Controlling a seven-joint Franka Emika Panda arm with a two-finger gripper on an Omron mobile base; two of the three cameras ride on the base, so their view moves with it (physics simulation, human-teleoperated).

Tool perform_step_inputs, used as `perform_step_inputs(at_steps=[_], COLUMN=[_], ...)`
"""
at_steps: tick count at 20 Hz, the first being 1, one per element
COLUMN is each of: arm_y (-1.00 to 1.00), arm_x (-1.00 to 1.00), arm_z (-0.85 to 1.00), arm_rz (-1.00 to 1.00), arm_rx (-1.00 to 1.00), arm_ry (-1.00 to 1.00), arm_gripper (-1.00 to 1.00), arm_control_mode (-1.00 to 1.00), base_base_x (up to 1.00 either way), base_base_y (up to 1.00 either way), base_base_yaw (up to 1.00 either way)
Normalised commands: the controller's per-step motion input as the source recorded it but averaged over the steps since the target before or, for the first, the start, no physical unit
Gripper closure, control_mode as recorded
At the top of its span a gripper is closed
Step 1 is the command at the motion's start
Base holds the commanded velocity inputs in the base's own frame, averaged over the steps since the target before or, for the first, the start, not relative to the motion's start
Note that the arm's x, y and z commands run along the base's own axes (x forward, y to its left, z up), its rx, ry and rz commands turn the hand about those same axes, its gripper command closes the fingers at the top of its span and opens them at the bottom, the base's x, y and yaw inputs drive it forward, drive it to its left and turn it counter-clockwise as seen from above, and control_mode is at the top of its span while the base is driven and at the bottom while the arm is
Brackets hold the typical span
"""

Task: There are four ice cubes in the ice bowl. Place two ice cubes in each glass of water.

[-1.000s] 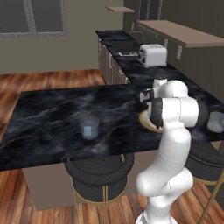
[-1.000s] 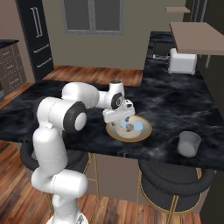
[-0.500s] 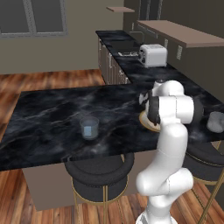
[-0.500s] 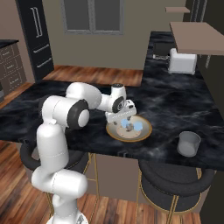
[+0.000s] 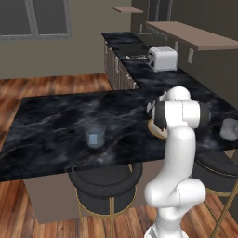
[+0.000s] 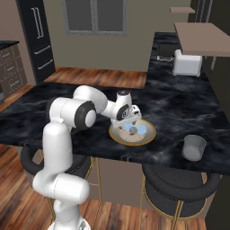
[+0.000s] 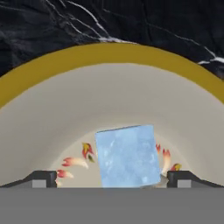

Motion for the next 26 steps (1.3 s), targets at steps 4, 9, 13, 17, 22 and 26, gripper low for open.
perform_step_inputs(at_steps=[4, 9, 13, 17, 22, 26], arm_y=[-0.19, -0.01, 0.0, 0.0, 0.12, 0.23], arm_x=[0.06, 0.0, 0.07, 0.16, 0.21, 0.31], arm_z=[-0.25, -0.23, -0.11, -0.01, -0.17, -0.24], arm_rz=[0.0, 0.0, 0.0, 0.0, 0.0, 0.0], arm_rx=[0.01, 0.0, 0.0, 0.0, 0.0, 0.0], arm_ry=[-0.04, 0.0, -0.04, -0.09, -0.01, 0.0], arm_gripper=[-1.0, -1.0, -1.0, -1.0, -1.0, -1.0], arm_control_mode=[-1.0, -1.0, -1.0, -1.0, -1.0, -1.0], base_base_x=[0.0, 0.0, 0.0, 0.0, 0.0, 0.0], base_base_y=[0.0, 0.0, 0.0, 0.0, 0.0, 0.0], base_base_yaw=[0.0, 0.0, 0.0, 0.0, 0.0, 0.0])
